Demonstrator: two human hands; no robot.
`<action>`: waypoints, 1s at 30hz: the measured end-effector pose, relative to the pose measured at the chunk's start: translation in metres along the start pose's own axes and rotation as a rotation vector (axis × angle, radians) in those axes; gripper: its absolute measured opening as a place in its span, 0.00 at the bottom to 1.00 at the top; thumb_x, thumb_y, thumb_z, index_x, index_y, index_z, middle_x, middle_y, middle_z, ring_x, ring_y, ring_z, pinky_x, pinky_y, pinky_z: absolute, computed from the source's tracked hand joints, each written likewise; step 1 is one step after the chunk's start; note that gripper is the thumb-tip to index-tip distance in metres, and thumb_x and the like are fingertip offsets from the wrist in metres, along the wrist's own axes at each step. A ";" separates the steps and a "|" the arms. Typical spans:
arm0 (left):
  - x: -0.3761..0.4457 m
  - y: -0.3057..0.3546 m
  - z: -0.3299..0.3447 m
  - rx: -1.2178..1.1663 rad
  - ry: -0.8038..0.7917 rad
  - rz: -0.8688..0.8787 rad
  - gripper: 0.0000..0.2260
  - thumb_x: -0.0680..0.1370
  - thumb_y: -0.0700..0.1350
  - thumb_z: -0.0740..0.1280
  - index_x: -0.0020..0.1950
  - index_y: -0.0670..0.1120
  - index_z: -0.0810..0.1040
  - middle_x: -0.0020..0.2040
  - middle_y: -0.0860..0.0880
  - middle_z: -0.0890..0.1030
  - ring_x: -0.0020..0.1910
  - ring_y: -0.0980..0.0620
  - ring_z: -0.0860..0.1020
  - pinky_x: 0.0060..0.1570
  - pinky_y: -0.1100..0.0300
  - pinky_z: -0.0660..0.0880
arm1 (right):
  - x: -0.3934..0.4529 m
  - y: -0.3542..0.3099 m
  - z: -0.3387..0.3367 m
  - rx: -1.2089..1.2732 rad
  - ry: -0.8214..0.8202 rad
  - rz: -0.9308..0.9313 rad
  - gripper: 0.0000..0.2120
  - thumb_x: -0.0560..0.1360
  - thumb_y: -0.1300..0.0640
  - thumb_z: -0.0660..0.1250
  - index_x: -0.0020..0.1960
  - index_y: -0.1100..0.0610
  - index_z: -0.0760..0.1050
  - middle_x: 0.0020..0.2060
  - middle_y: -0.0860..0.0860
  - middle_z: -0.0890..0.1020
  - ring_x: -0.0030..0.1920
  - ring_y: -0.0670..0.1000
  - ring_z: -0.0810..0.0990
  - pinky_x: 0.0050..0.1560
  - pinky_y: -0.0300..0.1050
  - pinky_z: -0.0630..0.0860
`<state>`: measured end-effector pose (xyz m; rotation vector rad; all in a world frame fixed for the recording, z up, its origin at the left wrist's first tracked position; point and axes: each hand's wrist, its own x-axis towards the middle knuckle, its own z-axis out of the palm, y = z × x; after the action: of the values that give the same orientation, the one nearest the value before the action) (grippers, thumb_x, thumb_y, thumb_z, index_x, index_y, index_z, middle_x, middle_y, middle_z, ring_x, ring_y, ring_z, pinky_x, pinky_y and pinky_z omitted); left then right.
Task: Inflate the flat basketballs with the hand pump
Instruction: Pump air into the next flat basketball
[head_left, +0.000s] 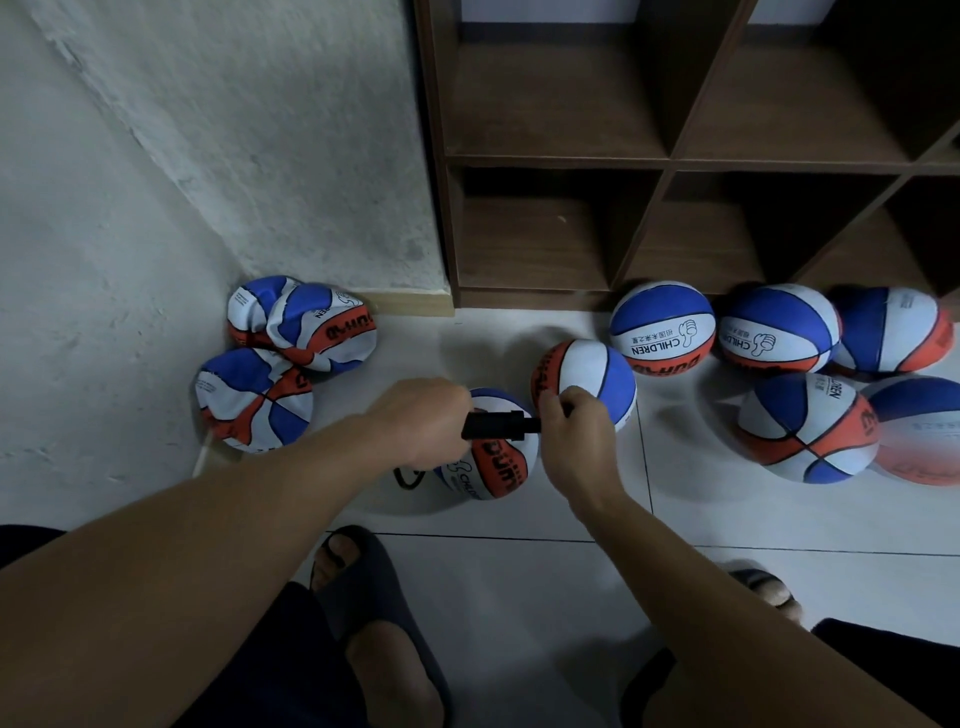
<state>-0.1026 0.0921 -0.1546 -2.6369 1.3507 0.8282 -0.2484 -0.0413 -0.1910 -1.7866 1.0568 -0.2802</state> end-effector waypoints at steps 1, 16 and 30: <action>0.000 0.002 0.000 0.013 -0.004 0.011 0.09 0.77 0.44 0.69 0.38 0.50 0.76 0.34 0.48 0.79 0.31 0.47 0.78 0.30 0.55 0.72 | -0.002 0.000 0.003 0.010 -0.015 -0.013 0.18 0.85 0.54 0.61 0.41 0.63 0.72 0.30 0.50 0.73 0.31 0.48 0.69 0.33 0.48 0.67; -0.001 0.004 -0.002 0.006 0.037 0.043 0.09 0.77 0.46 0.71 0.37 0.51 0.75 0.34 0.49 0.79 0.32 0.48 0.79 0.31 0.56 0.72 | 0.000 -0.004 -0.004 0.048 -0.087 0.000 0.17 0.85 0.51 0.63 0.44 0.63 0.76 0.29 0.50 0.73 0.30 0.46 0.69 0.33 0.47 0.69; -0.004 -0.002 -0.019 0.041 0.074 -0.034 0.10 0.78 0.45 0.70 0.37 0.50 0.75 0.34 0.49 0.78 0.31 0.50 0.77 0.29 0.59 0.66 | 0.023 -0.003 -0.033 0.065 0.097 0.128 0.15 0.84 0.55 0.63 0.45 0.65 0.74 0.32 0.58 0.74 0.34 0.54 0.73 0.36 0.51 0.72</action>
<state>-0.0951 0.0907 -0.1364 -2.6763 1.3211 0.6982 -0.2535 -0.0794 -0.1792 -1.6533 1.2116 -0.3214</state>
